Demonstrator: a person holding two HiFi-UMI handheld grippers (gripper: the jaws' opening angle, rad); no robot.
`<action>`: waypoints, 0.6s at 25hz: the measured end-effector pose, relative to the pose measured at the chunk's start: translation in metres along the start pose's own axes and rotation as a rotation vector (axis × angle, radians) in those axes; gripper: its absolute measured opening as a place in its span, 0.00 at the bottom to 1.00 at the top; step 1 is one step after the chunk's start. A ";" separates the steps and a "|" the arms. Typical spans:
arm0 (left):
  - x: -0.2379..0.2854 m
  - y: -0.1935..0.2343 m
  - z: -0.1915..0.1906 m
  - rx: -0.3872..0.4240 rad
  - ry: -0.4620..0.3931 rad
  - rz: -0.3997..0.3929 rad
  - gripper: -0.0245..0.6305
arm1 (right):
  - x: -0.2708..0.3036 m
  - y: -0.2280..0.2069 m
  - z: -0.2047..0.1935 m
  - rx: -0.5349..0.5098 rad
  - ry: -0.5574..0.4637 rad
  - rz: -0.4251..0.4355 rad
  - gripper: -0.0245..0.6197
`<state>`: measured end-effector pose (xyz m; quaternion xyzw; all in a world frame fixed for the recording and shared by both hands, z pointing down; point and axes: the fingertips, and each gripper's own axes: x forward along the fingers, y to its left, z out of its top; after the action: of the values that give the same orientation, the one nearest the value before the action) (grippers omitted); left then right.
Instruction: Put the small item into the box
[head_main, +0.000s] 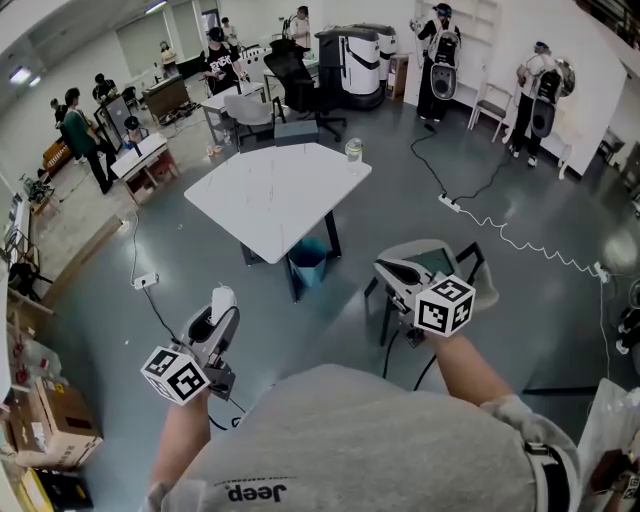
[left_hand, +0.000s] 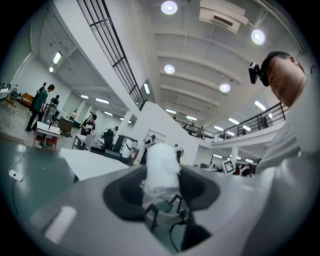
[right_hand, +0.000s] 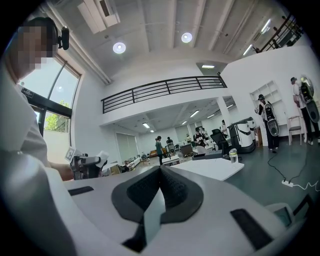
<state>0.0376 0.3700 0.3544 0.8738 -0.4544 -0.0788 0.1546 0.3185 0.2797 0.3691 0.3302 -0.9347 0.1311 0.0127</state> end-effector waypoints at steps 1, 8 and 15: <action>0.002 0.005 -0.001 -0.006 0.003 -0.002 0.32 | 0.004 -0.001 -0.001 0.001 0.005 -0.001 0.04; 0.029 0.058 0.002 -0.021 0.019 -0.054 0.32 | 0.048 -0.016 0.000 0.003 0.013 -0.043 0.04; 0.056 0.153 0.030 -0.024 0.015 -0.112 0.32 | 0.133 -0.025 0.015 0.001 -0.003 -0.101 0.04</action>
<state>-0.0566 0.2353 0.3785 0.8965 -0.4024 -0.0862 0.1641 0.2306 0.1755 0.3756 0.3771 -0.9168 0.1303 0.0179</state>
